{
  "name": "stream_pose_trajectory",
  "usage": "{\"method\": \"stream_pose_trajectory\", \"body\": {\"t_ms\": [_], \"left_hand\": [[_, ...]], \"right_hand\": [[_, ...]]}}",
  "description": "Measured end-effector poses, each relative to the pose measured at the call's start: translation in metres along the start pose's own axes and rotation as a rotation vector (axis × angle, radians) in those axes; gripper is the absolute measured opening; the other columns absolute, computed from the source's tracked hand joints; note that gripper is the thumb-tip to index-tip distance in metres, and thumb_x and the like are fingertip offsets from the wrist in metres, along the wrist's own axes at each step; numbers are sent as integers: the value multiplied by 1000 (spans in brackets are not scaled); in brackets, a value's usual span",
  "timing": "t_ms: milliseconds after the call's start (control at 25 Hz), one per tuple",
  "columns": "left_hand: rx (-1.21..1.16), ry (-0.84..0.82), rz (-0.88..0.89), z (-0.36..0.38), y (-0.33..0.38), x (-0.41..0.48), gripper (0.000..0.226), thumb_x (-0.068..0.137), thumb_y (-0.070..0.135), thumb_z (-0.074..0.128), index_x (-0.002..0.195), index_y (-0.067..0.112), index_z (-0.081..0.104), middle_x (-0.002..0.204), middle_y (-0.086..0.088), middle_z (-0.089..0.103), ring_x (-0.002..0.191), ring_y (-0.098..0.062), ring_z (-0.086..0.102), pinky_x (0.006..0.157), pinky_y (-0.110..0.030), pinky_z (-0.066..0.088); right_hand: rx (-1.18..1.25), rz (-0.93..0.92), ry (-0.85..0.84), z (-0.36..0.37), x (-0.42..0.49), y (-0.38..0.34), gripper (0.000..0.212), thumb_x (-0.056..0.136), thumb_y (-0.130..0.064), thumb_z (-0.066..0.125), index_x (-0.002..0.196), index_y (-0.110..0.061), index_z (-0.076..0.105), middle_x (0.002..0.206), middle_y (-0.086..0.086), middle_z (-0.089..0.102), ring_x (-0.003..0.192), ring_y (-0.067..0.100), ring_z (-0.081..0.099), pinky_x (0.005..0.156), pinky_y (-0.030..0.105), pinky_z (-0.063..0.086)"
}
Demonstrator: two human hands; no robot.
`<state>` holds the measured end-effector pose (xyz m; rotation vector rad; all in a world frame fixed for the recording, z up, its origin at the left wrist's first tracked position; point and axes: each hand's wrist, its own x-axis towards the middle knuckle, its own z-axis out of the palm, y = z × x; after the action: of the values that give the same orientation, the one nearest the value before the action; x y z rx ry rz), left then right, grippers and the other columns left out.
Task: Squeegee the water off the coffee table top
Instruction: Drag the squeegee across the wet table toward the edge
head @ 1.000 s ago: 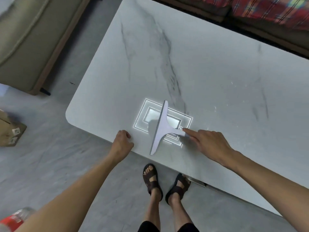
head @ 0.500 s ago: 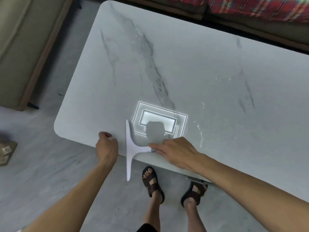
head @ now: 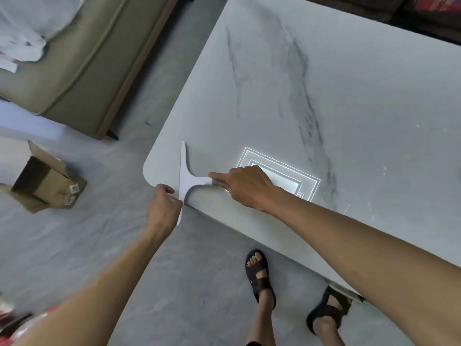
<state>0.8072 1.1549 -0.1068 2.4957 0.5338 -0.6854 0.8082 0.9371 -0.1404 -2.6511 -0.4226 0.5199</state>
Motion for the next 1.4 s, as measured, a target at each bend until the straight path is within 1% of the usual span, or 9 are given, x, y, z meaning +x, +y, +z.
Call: {"method": "stream_pose_trajectory", "body": {"t_ms": [120, 320, 440, 560, 720, 840, 1000, 1160, 1400], "left_hand": [[74, -84, 73, 26, 11, -5, 26, 84, 7, 51, 106, 15, 40, 75, -4, 52, 61, -20, 49, 49, -30, 35], [146, -252, 231, 87, 49, -32, 25, 83, 9, 53, 100, 22, 40, 76, 6, 49, 64, -10, 48, 49, -26, 31], [223, -359, 374, 129, 71, -68, 26, 83, 9, 52, 101, 23, 39, 82, 6, 47, 65, -3, 44, 51, -20, 30], [292, -451, 466, 164, 89, -108, 26, 82, 7, 52, 104, 17, 42, 99, 1, 46, 69, -11, 45, 54, -22, 30], [401, -504, 545, 203, 100, -156, 30, 82, 5, 53, 111, 7, 45, 117, -8, 42, 89, -26, 51, 71, -29, 37], [452, -524, 537, 233, 105, -191, 33, 81, 6, 54, 113, 7, 45, 122, -10, 37, 89, -26, 51, 72, -29, 37], [487, -524, 491, 264, 104, -226, 35, 78, 8, 55, 111, 6, 44, 128, -14, 35, 102, -32, 52, 77, -31, 38], [498, -502, 415, 290, 106, -256, 37, 74, 5, 52, 110, 5, 42, 134, -19, 31, 119, -37, 44, 94, -39, 43], [414, -481, 395, 308, 111, -286, 33, 75, 5, 53, 107, 9, 43, 114, -6, 40, 97, -27, 51, 74, -31, 38]], "right_hand": [[-3, 104, 59, -5, -39, 38, 28, 100, -41, 29, 125, -50, 38, 74, -3, 55, 71, 30, 60, 56, 33, 34], [-13, 229, 76, -9, -171, 97, 37, 98, -48, 21, 134, -55, 24, 69, -17, 49, 63, 19, 60, 50, 31, 42], [-28, 369, 84, -8, -263, 122, 42, 96, -52, 16, 137, -60, 20, 61, -20, 32, 52, 12, 45, 47, 25, 28], [-34, 495, 64, 1, -346, 144, 45, 97, -48, 23, 139, -60, 20, 65, -11, 43, 53, 15, 46, 48, 27, 30], [-55, 589, 27, 10, -423, 161, 45, 98, -45, 28, 140, -58, 22, 68, -11, 45, 58, 15, 52, 49, 27, 36], [-52, 636, 11, 20, -470, 170, 44, 98, -46, 27, 140, -57, 26, 69, -10, 48, 58, 15, 52, 49, 27, 36], [-47, 650, 9, 26, -521, 186, 43, 98, -47, 26, 140, -55, 28, 68, -11, 47, 57, 14, 51, 48, 27, 31], [-84, 658, 8, 23, -575, 210, 43, 97, -46, 27, 139, -55, 31, 68, -11, 45, 61, 16, 57, 48, 27, 33], [-161, 689, 1, 2, -629, 230, 41, 97, -43, 35, 136, -52, 39, 67, -11, 51, 53, 16, 55, 44, 26, 29]]}}
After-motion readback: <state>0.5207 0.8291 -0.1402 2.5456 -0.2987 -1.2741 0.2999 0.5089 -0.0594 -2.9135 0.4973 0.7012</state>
